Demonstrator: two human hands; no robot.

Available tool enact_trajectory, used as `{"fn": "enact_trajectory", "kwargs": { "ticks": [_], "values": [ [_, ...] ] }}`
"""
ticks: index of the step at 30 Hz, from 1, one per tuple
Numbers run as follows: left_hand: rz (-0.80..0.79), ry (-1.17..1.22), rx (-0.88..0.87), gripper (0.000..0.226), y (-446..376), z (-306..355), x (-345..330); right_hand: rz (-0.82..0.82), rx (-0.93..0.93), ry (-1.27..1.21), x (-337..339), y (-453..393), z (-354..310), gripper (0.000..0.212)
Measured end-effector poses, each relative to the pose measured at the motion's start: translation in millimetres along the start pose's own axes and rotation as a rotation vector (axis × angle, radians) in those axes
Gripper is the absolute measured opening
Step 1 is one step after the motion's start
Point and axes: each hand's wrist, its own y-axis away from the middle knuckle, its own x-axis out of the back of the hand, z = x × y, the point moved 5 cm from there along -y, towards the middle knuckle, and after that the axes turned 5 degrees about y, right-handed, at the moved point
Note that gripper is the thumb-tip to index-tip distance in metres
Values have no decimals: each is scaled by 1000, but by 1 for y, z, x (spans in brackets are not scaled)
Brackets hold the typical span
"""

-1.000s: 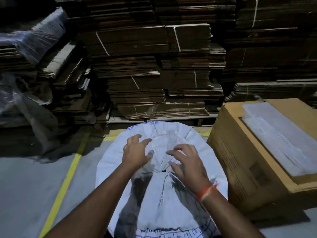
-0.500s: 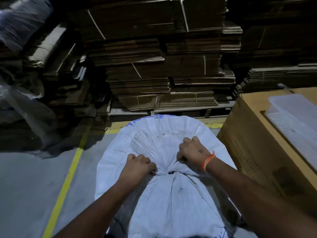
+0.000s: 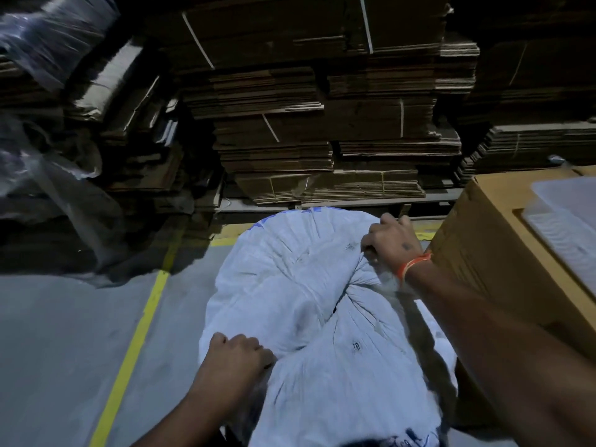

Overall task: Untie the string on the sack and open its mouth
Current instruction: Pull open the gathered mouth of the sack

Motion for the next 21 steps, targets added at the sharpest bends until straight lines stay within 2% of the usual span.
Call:
{"fn": "enact_trajectory", "kwargs": {
  "ticks": [2, 5, 9, 10, 12, 14, 16, 18, 19, 21],
  "values": [
    [-110, 7, -18, 25, 10, 12, -10, 8, -10, -10, 2, -3, -4, 9],
    [-204, -48, -21, 25, 10, 25, -6, 31, 21, -51, 9, -8, -19, 20],
    [-376, 228, 49, 30, -7, 26, 20, 60, 46, -247, 12, 0, -37, 19],
    [-365, 287, 55, 31, -14, 23, 28, 63, 33, -319, 12, 7, -40, 20],
    [-225, 308, 50, 33, -34, 21, 49, 119, -74, -536, 8, 32, -42, 19],
    [-20, 367, 71, 35, -60, 14, 67, 208, -262, -764, 3, 70, -39, 15],
    [73, 350, 56, 43, -92, 9, 76, 204, -423, -904, -5, 113, -44, 11],
    [58, 191, -38, 57, -126, 10, 77, 140, -487, -966, -17, 151, -59, 13],
    [10, 101, -85, 60, -139, 12, 75, 95, -480, -919, -22, 164, -68, 26],
    [-125, 75, -112, 51, -159, 13, 63, -35, -454, -744, -34, 178, -84, 54]
  ]
}}
